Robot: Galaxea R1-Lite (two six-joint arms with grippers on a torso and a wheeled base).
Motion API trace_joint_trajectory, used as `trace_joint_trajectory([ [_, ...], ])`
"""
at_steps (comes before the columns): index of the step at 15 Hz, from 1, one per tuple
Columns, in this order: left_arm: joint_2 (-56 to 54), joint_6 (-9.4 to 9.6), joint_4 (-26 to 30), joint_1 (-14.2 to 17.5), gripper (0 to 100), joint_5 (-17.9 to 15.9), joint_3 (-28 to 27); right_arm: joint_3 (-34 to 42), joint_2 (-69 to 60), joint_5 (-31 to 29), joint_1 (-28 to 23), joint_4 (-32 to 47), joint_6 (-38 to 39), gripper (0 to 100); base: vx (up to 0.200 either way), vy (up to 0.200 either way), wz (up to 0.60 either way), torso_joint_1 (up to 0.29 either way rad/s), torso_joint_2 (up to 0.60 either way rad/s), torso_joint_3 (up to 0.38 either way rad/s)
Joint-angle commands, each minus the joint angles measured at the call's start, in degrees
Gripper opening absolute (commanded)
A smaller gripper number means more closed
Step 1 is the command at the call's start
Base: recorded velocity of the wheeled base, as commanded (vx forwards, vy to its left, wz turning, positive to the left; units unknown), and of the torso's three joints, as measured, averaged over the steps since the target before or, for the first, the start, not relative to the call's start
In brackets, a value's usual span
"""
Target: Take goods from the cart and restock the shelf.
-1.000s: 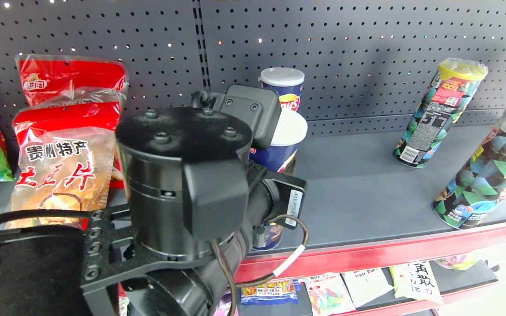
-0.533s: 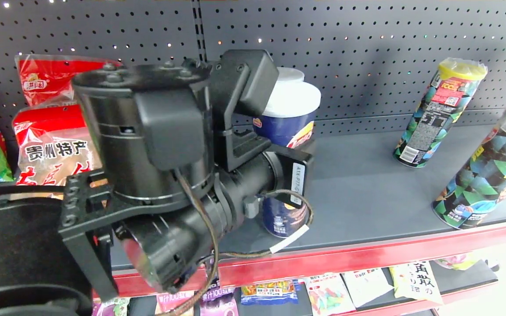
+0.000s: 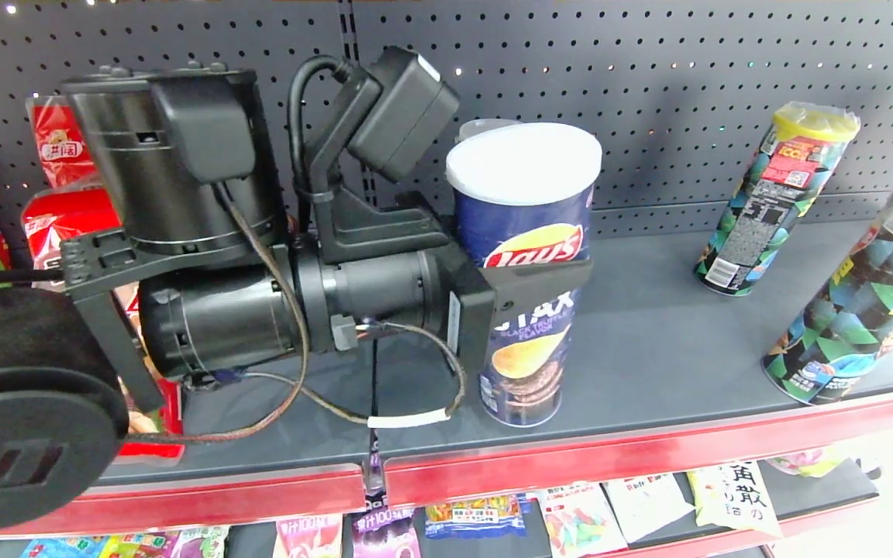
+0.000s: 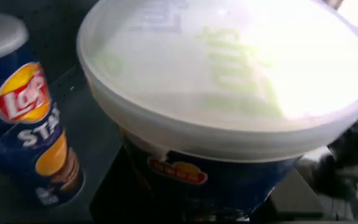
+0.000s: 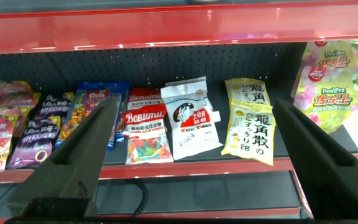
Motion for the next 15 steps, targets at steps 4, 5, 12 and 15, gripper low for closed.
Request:
trace_joint_trajectory([
  [4, 5.2, 6.99, 0.6, 2.6, 0, -5.3, -2.8, 0.0, 0.1, 0.0, 0.0, 0.0, 0.0, 100, 0.0, 0.0, 0.0, 0.0, 0.0, 0.0],
  [5, 5.9, 6.99, 1.0, 2.5, 0, -5.3, -3.5, 0.0, 0.1, 0.0, 0.0, 0.0, 0.0, 100, 0.0, 0.0, 0.0, 0.0, 0.0, 0.0],
  [12, 6.2, 7.07, 5.0, 2.6, 0, -7.6, -4.8, 0.0, 0.1, 0.0, 0.0, 0.0, 0.0, 100, 0.0, 0.0, 0.0, 0.0, 0.0, 0.0],
  [15, 6.1, 7.07, 6.0, 2.6, 0, -7.7, -4.7, 0.0, 0.1, 0.0, 0.0, 0.0, 0.0, 100, 0.0, 0.0, 0.0, 0.0, 0.0, 0.0],
])
